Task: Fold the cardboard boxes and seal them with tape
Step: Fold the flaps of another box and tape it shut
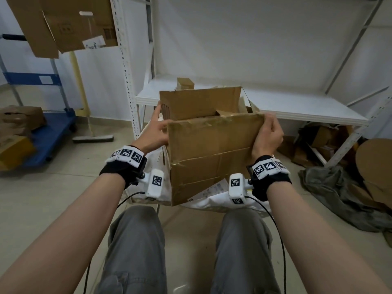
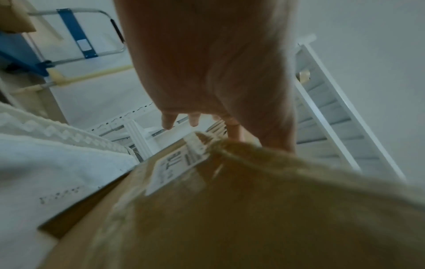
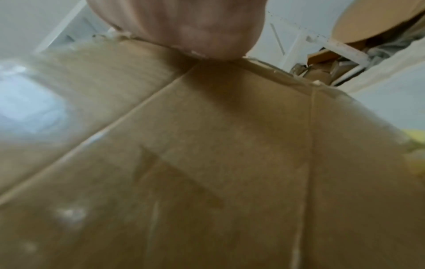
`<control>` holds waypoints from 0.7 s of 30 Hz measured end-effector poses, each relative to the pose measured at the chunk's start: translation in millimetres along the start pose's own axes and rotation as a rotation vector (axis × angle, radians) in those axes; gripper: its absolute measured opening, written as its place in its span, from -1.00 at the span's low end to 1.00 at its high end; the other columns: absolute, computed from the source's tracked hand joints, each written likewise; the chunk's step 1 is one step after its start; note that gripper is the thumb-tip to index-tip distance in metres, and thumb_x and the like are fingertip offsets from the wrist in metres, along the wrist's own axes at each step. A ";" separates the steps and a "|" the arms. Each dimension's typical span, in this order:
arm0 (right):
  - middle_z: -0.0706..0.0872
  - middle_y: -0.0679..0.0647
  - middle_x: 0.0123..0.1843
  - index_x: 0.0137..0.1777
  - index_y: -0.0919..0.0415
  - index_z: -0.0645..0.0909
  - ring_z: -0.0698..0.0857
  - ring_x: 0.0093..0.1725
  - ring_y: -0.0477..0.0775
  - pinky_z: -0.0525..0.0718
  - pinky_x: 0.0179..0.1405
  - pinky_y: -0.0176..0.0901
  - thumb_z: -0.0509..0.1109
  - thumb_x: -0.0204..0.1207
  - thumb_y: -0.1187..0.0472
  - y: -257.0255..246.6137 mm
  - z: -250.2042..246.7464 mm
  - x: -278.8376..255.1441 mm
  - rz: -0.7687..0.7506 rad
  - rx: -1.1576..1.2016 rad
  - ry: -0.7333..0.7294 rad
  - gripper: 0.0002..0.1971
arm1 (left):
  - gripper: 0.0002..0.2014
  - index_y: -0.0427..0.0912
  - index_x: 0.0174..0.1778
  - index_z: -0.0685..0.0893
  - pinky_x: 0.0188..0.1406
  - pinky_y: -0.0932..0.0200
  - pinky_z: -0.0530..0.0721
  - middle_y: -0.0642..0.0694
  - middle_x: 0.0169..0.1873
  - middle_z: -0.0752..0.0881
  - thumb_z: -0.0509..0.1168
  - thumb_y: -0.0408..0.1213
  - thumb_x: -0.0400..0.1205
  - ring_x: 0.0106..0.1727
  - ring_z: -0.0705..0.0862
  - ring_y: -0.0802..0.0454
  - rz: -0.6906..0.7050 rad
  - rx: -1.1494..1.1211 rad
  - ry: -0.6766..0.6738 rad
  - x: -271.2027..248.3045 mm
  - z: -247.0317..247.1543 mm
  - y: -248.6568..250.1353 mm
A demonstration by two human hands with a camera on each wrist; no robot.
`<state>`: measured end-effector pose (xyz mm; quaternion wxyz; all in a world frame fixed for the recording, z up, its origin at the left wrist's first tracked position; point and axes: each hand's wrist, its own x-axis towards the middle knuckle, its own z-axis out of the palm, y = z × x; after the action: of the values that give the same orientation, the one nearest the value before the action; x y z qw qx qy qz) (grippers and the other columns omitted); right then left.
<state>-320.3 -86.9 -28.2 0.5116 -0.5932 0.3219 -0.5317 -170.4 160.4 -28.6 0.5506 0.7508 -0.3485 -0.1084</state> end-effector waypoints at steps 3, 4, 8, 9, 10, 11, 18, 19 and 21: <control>0.81 0.10 0.06 0.12 0.11 0.76 0.69 0.05 0.09 0.57 0.02 -0.11 0.27 0.60 -0.23 4.2 -2.9 2.0 -0.005 -0.177 -0.068 -0.55 | -0.41 -0.04 0.59 0.38 -0.15 0.41 0.72 -0.06 0.40 0.61 0.42 -0.35 0.66 0.29 0.70 0.07 -0.020 -0.011 0.022 0.6 4.9 -7.8; 0.80 0.09 0.04 0.10 0.11 0.75 0.71 0.06 0.13 0.60 0.04 -0.08 0.29 0.58 -0.21 4.5 -2.4 1.7 -0.010 -0.221 -0.097 -0.57 | -0.59 -0.09 0.46 0.48 -0.17 0.45 0.69 -0.03 0.22 0.69 0.35 -0.36 0.70 0.17 0.75 0.15 -0.029 -0.013 0.048 -0.8 6.3 -6.1; 0.66 0.05 0.09 0.03 0.02 0.66 0.64 0.21 0.16 0.57 0.19 -0.03 0.39 0.60 0.03 3.8 2.4 0.0 -0.035 -0.370 -0.155 -0.89 | -0.94 -0.01 0.03 0.59 0.31 -0.03 0.56 -0.03 0.10 0.61 0.29 -0.14 0.69 0.15 0.61 0.03 -0.102 -0.191 0.097 -1.0 2.9 -12.9; 0.59 0.08 0.20 0.10 0.03 0.68 0.57 0.30 0.16 0.52 0.27 -0.01 0.40 0.59 0.04 4.8 2.9 0.6 -0.033 -0.421 -0.160 -0.84 | -0.90 0.00 -0.01 0.52 0.36 -0.16 0.53 -0.05 0.12 0.59 0.26 -0.08 0.70 0.21 0.57 -0.05 -0.114 -0.297 0.116 -2.0 0.1 -13.7; 0.51 0.10 0.29 0.17 0.02 0.70 0.50 0.37 0.16 0.49 0.33 0.02 0.42 0.58 0.05 7.0 3.6 2.6 -0.018 -0.467 -0.165 -0.79 | -0.85 0.03 0.01 0.44 0.38 -0.24 0.51 -0.04 0.17 0.59 0.25 -0.03 0.70 0.26 0.56 -0.10 -0.123 -0.395 0.135 -2.8 -3.1 -15.9; 0.45 0.11 0.34 0.23 -0.01 0.69 0.46 0.40 0.15 0.47 0.35 0.03 0.44 0.57 0.08 7.7 4.2 4.2 -0.002 -0.493 -0.172 -0.75 | -0.79 0.06 0.05 0.40 0.39 -0.29 0.52 -0.02 0.24 0.59 0.26 0.04 0.69 0.31 0.56 -0.14 -0.120 -0.450 0.151 -3.0 -5.3 -18.0; 0.68 0.00 0.42 0.43 -0.03 0.57 0.61 0.43 0.14 0.48 0.30 -0.06 0.53 0.56 0.14 5.7 5.2 13.4 0.053 -0.520 -0.217 -0.55 | -0.57 0.04 0.17 0.79 0.57 -0.19 0.34 0.16 0.40 0.48 0.19 0.23 0.69 0.43 0.41 0.15 -0.067 -0.071 0.018 -3.7 -0.1 -3.8; 0.69 -0.01 0.41 0.42 -0.03 0.58 0.61 0.42 0.14 0.48 0.29 -0.07 0.54 0.56 0.14 5.7 5.5 13.5 0.064 -0.525 -0.218 -0.56 | -0.63 0.01 0.15 0.82 0.55 -0.11 0.35 0.16 0.49 0.42 0.27 0.17 0.68 0.46 0.38 0.17 -0.052 0.031 -0.001 -1.8 0.7 -0.1; 0.70 -0.03 0.40 0.39 -0.04 0.60 0.61 0.42 0.14 0.45 0.23 -0.10 0.54 0.56 0.14 6.3 6.4 13.7 0.080 -0.536 -0.215 -0.59 | -0.70 0.05 0.09 0.84 0.49 -0.04 0.33 0.19 0.66 0.22 0.45 0.12 0.56 0.56 0.29 0.14 -0.053 0.208 -0.077 3.0 -2.8 8.8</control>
<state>-310.0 -99.6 -29.5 0.3883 -0.7472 0.4178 -0.3411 -170.2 159.2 -18.9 0.4527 0.8081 -0.3589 -0.1148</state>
